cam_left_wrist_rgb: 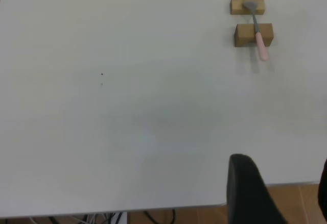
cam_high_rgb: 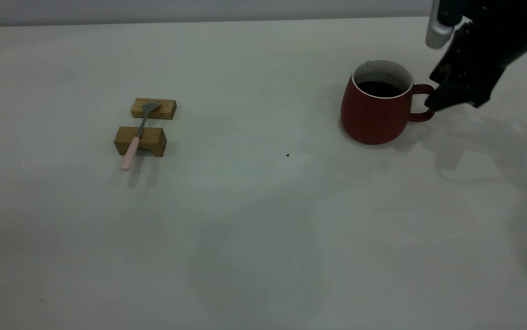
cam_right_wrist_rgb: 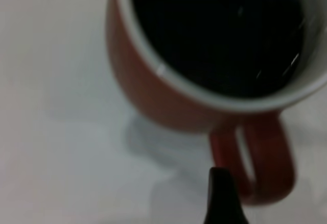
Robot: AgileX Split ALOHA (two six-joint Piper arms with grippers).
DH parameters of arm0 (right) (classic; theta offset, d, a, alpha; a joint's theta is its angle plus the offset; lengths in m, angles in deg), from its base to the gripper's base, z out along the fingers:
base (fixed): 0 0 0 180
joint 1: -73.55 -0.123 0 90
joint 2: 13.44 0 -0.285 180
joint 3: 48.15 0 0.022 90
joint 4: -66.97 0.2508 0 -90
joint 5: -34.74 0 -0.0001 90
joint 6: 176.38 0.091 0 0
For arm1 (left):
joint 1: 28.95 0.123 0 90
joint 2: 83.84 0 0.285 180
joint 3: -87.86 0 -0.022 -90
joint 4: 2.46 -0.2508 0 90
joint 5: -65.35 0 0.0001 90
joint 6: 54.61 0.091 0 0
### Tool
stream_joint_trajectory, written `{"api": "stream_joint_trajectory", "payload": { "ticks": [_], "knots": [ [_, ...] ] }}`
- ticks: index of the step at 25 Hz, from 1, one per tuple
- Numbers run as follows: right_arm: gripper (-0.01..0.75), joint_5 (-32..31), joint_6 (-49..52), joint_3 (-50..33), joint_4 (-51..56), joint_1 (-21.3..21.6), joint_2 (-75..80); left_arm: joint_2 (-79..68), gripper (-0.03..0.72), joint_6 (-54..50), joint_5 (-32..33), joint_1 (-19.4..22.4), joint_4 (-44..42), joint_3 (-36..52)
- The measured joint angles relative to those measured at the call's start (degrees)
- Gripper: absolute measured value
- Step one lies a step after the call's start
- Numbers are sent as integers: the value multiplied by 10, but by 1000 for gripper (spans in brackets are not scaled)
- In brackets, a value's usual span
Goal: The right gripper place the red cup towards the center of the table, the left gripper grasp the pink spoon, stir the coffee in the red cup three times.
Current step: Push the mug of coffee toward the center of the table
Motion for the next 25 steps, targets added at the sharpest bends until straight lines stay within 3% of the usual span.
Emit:
{"api": "stream_joint_trajectory", "payload": {
  "ticks": [25],
  "knots": [
    [479, -32, 0, 34, 59, -17, 35, 0, 411, 0, 0, 0, 0, 0]
  ]
}}
